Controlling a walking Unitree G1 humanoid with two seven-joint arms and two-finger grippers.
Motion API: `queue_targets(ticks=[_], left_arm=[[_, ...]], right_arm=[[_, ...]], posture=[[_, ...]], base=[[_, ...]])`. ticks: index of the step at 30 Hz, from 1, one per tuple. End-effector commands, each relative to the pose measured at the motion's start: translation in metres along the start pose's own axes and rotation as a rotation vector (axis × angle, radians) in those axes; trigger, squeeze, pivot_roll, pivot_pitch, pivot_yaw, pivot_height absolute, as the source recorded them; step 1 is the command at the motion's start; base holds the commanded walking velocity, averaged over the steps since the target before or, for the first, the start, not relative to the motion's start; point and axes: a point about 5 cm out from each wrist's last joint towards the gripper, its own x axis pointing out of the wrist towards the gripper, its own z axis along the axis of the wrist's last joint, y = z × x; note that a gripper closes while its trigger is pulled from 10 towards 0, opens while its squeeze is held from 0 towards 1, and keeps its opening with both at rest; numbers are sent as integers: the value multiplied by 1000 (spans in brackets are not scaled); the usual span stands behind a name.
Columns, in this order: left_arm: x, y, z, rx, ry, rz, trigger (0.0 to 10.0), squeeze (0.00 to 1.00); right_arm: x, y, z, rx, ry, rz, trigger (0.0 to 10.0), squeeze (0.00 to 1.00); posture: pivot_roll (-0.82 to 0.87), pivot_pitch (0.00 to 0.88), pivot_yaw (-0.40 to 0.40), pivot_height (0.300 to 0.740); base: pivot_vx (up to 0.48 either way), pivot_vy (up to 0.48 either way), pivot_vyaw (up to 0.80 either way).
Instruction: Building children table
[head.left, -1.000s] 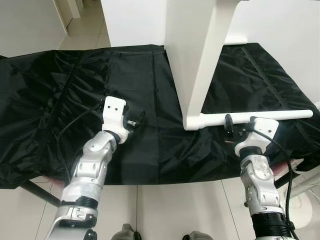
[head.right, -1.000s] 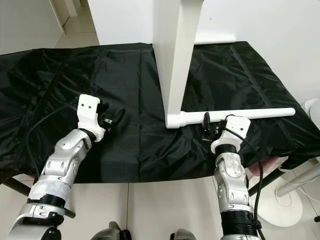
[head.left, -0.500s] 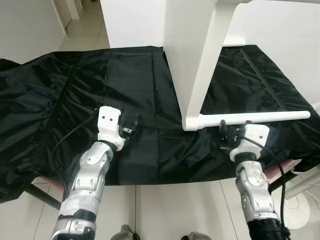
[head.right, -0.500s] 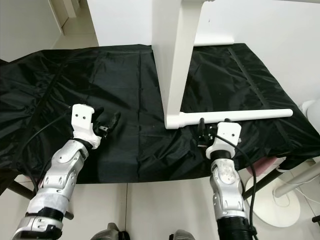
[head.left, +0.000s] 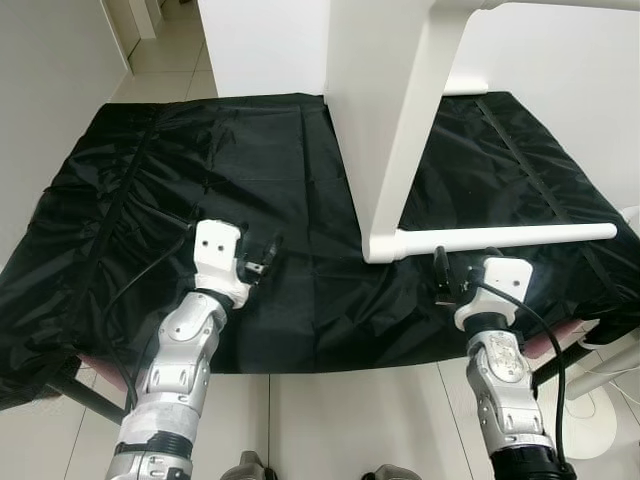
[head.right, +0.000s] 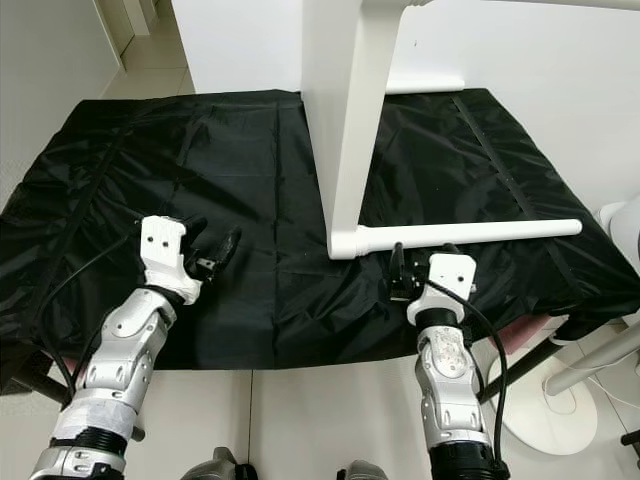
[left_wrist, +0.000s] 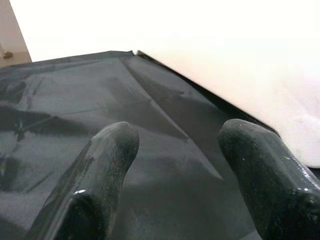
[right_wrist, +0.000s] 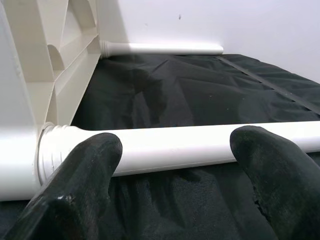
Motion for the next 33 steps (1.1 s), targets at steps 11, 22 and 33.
queue_targets(ticks=[11,22,33], left_arm=[[0,4,3,2,-22,19,10000,0],[10,-3,17,39,-53,-31,10000,0],[6,-8,15,58,-39,-64,10000,0]], right_arm=[[2,1,1,-25,-10,22,10000,0],[13,14,11,-36,-45,117,10000,0],[34,11,13,-54,-40,90,10000,0]], posture=[[-116,0,35,740],[-106,0,41,740],[-101,0,39,740]], base=[[0,0,0],[0,0,0],[0,0,0]])
